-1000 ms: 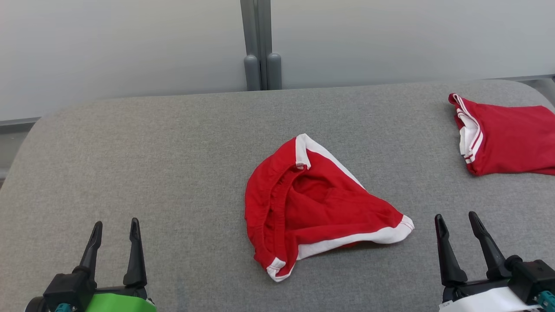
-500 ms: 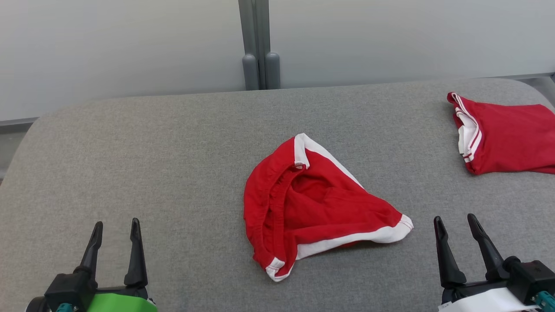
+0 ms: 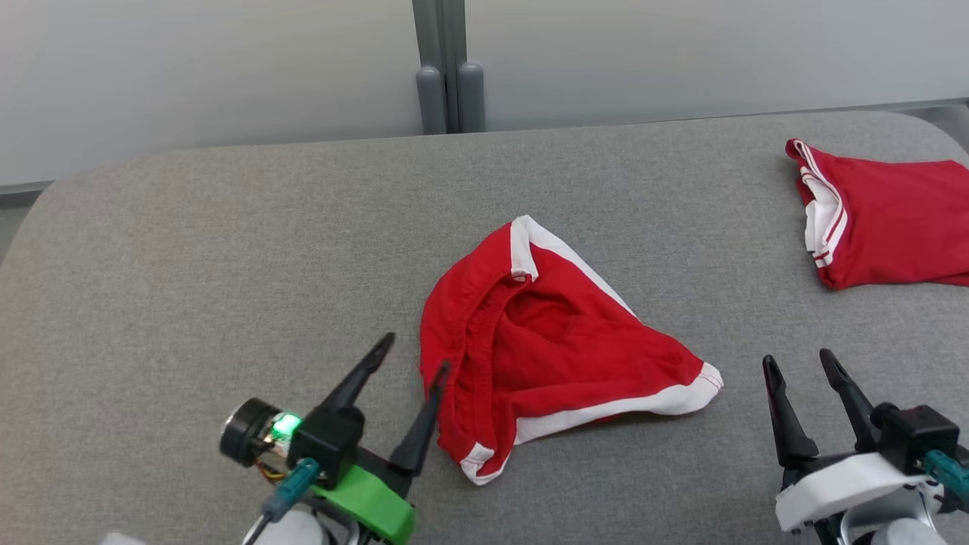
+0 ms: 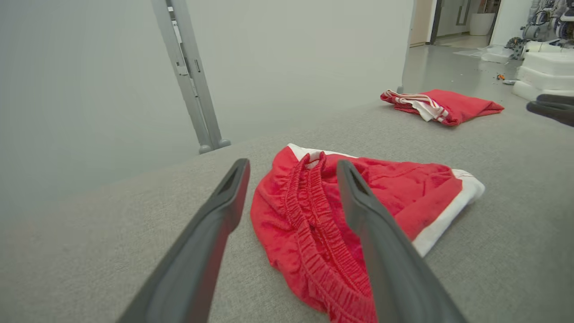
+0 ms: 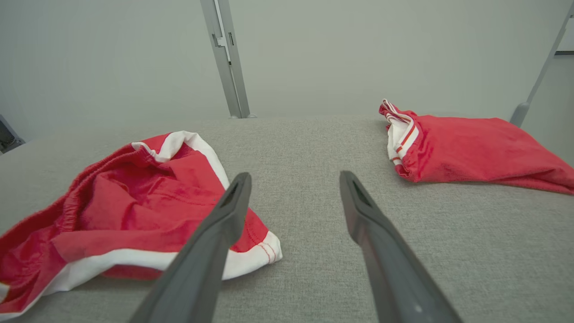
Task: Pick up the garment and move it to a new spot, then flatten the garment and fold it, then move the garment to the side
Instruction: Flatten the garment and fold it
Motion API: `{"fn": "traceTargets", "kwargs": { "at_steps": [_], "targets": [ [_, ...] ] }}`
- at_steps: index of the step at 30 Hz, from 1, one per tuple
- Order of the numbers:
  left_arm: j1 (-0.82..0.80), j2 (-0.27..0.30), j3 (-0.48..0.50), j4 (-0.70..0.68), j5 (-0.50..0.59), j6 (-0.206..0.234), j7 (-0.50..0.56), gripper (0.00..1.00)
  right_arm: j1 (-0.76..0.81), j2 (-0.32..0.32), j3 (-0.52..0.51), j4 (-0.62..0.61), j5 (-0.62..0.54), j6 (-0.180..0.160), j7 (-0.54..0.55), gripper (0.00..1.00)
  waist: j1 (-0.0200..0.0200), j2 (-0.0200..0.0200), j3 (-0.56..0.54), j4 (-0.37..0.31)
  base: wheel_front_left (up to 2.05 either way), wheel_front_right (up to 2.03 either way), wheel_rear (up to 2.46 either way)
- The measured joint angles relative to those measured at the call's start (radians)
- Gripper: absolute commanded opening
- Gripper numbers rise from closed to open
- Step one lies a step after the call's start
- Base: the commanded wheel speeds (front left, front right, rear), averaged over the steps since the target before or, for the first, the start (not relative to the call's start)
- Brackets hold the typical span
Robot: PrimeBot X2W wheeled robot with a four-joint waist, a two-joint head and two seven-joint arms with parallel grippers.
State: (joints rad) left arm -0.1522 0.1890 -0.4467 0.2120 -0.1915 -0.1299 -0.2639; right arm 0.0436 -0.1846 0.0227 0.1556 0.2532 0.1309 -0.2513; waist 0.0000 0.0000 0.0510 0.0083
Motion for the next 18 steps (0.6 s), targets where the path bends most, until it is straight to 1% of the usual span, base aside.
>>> {"fn": "traceTargets", "kwargs": {
  "at_steps": [3, 8, 12, 13, 18],
  "targets": [
    [-0.066, 0.021, -0.116, 0.044, -0.020, -0.002, 0.000, 1.00, -0.063, -0.014, 0.026, 0.062, 0.008, 0.000, 0.007, 1.00, 0.0000, 0.0001, 0.017, -0.009, 0.00, 0.00, 0.00],
    [-0.152, 0.058, -0.274, 0.125, -0.063, -0.002, 0.000, 1.00, -0.162, -0.020, 0.083, 0.176, 0.028, 0.000, 0.008, 1.00, 0.0000, 0.0001, 0.045, -0.027, 0.00, 0.00, 0.00],
    [-0.207, 0.082, -0.407, 0.213, -0.102, -0.002, 0.000, 1.00, -0.227, -0.016, 0.126, 0.276, 0.044, 0.000, 0.004, 1.00, 0.0000, 0.0000, 0.067, -0.041, 0.00, 0.00, 0.00],
    [-0.237, 0.089, -0.465, 0.256, -0.127, -0.002, 0.000, 1.00, -0.264, -0.014, 0.149, 0.328, 0.055, 0.000, 0.002, 1.00, 0.0000, 0.0001, 0.076, -0.047, 0.00, 0.00, 0.00],
    [-0.285, 0.105, -0.549, 0.336, -0.179, -0.002, 0.000, 1.00, -0.331, -0.005, 0.189, 0.434, 0.076, 0.000, -0.006, 1.00, 0.0000, 0.0001, 0.086, -0.055, 0.00, 0.00, 0.00]
  ]
}}
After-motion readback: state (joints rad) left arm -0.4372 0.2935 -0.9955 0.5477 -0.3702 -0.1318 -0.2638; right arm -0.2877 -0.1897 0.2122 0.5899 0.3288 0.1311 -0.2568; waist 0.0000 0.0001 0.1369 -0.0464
